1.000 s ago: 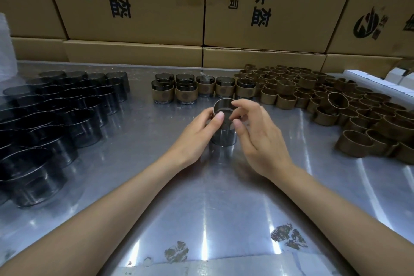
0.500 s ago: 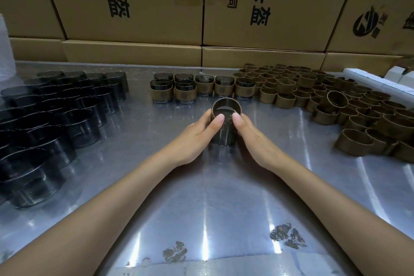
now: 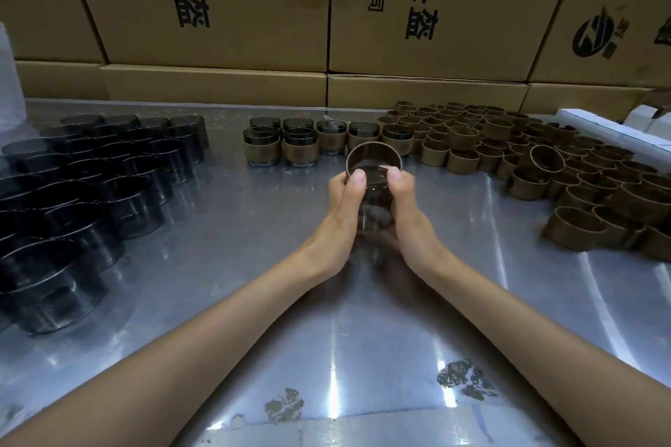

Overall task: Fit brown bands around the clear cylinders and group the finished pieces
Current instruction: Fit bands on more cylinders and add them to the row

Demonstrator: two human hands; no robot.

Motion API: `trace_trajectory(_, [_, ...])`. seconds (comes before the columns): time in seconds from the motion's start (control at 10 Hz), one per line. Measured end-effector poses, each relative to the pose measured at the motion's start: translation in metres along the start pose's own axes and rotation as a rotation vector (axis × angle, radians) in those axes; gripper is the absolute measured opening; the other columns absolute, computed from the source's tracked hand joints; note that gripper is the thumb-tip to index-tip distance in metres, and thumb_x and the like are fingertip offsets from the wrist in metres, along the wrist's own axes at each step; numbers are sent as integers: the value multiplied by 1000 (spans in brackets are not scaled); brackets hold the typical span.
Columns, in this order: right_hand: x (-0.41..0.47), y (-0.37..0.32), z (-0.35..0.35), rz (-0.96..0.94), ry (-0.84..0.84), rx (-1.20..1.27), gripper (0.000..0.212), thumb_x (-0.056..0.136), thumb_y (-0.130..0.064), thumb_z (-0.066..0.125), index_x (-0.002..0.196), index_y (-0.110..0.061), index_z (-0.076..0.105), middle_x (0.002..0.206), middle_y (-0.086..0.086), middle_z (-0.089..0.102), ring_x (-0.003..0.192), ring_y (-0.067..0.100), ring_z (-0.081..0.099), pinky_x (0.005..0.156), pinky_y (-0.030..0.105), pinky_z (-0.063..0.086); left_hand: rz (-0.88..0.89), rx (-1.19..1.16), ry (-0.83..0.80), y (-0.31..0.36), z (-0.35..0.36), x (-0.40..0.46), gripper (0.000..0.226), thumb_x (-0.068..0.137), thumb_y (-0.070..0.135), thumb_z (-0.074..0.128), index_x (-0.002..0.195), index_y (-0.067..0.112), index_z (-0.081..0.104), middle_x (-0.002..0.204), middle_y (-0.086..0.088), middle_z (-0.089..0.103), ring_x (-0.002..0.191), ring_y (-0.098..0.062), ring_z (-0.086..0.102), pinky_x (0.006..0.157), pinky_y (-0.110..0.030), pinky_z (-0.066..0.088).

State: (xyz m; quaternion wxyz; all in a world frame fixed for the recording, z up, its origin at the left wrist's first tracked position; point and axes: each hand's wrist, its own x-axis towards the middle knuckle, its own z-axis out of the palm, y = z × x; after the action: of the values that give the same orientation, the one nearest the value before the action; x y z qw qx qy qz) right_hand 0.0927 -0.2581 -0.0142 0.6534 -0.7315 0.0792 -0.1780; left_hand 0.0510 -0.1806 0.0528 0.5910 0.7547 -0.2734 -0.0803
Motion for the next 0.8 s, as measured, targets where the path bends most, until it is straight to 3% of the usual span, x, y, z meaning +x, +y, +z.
trace_trajectory(0.1, [-8, -10, -1, -71, 26, 65, 66, 98, -55, 22, 147, -11, 21, 131, -12, 27, 136, 23, 34, 111, 36, 28, 49, -250, 51, -29, -4, -3, 48, 104, 13, 6, 146, 0, 25, 153, -22, 27, 143, -35, 23, 113, -40, 18])
trace_trajectory(0.2, [-21, -19, -25, -164, 3, 84, 58, 88, -56, 36, 125, -11, 37, 127, 12, 52, 116, 22, 57, 89, 31, 51, 17, -240, 14, -44, -14, 13, 60, 98, 52, 21, 131, 7, 44, 125, -16, 58, 111, -17, 61, 96, -34, 49])
trace_trajectory(0.3, [-26, -24, -29, -165, 39, 106, 58, 84, -53, 35, 123, -10, 39, 127, 21, 53, 115, 27, 58, 96, 44, 50, 23, -262, 45, -56, -17, 22, 76, 84, 72, 32, 128, 11, 49, 119, -11, 63, 102, -11, 66, 89, -28, 53])
trace_trajectory(0.4, [-28, -25, -25, -164, 55, 102, 61, 84, -53, 35, 125, -9, 40, 126, 21, 54, 116, 29, 57, 100, 50, 45, 18, -310, 40, -57, -14, 24, 79, 78, 72, 34, 129, 14, 51, 122, -8, 63, 111, -16, 62, 101, -40, 47])
trace_trajectory(0.5, [-27, -24, -29, -218, 49, 141, 55, 85, -52, 34, 124, -14, 39, 124, 17, 55, 114, 25, 58, 95, 40, 50, 2, -364, 44, -58, -14, 27, 72, 82, 65, 35, 130, 15, 49, 123, -7, 63, 114, -16, 61, 103, -41, 45])
trace_trajectory(0.6, [-24, -21, -29, -279, 55, 160, 36, 85, -50, 33, 114, -28, 38, 120, 12, 53, 105, 15, 60, 83, 26, 52, 2, -409, 56, -59, -12, 28, 69, 80, 64, 37, 129, 16, 48, 123, -7, 63, 112, -15, 62, 100, -37, 48])
trace_trajectory(0.8, [-24, -21, -29, -293, 61, 229, 27, 85, -48, 34, 107, -32, 37, 111, 6, 55, 103, 16, 59, 86, 33, 52, -39, -500, 69, -61, -10, 30, 66, 78, 64, 41, 125, 19, 49, 121, -7, 64, 108, -15, 64, 83, -26, 49])
